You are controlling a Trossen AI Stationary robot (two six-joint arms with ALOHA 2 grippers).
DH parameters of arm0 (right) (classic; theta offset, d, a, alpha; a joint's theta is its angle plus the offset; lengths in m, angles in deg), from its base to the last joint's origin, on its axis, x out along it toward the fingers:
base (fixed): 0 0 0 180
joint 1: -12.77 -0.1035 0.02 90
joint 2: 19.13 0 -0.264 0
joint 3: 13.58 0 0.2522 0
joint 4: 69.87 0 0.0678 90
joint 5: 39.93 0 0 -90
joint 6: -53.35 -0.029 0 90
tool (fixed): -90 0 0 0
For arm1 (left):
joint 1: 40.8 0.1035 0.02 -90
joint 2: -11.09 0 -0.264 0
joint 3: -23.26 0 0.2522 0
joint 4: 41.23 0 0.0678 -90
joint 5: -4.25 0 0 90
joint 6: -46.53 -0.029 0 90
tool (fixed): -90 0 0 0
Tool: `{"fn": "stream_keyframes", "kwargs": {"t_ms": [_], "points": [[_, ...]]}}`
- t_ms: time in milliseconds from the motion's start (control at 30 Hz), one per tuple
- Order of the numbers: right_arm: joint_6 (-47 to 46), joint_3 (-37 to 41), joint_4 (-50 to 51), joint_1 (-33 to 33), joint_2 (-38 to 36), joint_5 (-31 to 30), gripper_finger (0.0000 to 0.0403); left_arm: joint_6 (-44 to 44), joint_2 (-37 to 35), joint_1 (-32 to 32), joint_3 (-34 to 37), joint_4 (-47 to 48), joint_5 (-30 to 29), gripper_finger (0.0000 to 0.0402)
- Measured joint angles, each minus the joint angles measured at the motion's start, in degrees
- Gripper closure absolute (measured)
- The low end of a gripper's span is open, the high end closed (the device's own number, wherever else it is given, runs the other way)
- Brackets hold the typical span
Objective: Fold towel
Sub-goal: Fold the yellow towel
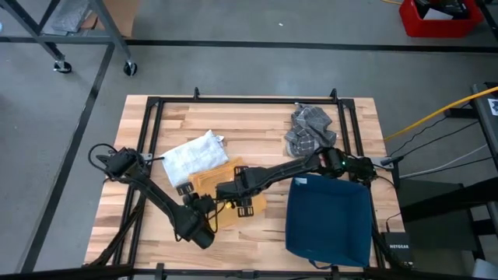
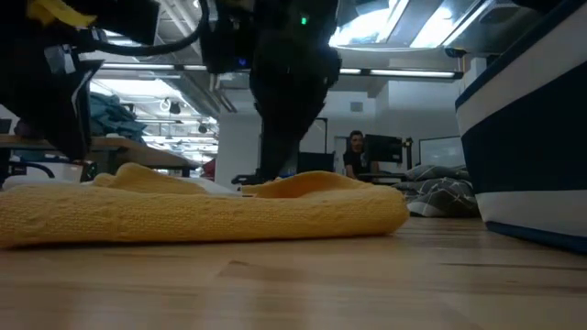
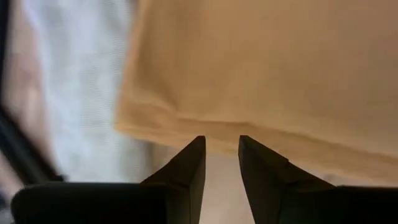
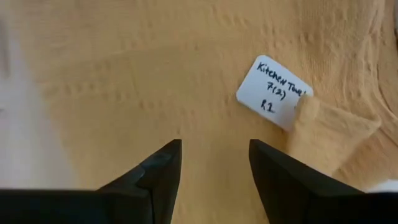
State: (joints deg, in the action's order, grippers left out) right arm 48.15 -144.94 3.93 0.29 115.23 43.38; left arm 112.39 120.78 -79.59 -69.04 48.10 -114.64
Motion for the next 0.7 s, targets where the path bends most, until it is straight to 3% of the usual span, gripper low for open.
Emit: {"fn": "stream_keyframes", "kwargs": {"t_ms": [333, 700], "points": [[0.4, 4.9, -2.6, 5.1, 0.0, -0.2, 0.021, 0.5, 0.0, -1.8, 0.0, -11.6, 1.1, 0.0314], [1.1, 4.9, -1.4, 10.5, 0.0, -5.8, 0.021, 4.3, 0.0, -2.2, 0.0, -12.2, 1.7, 0.0314]]}}
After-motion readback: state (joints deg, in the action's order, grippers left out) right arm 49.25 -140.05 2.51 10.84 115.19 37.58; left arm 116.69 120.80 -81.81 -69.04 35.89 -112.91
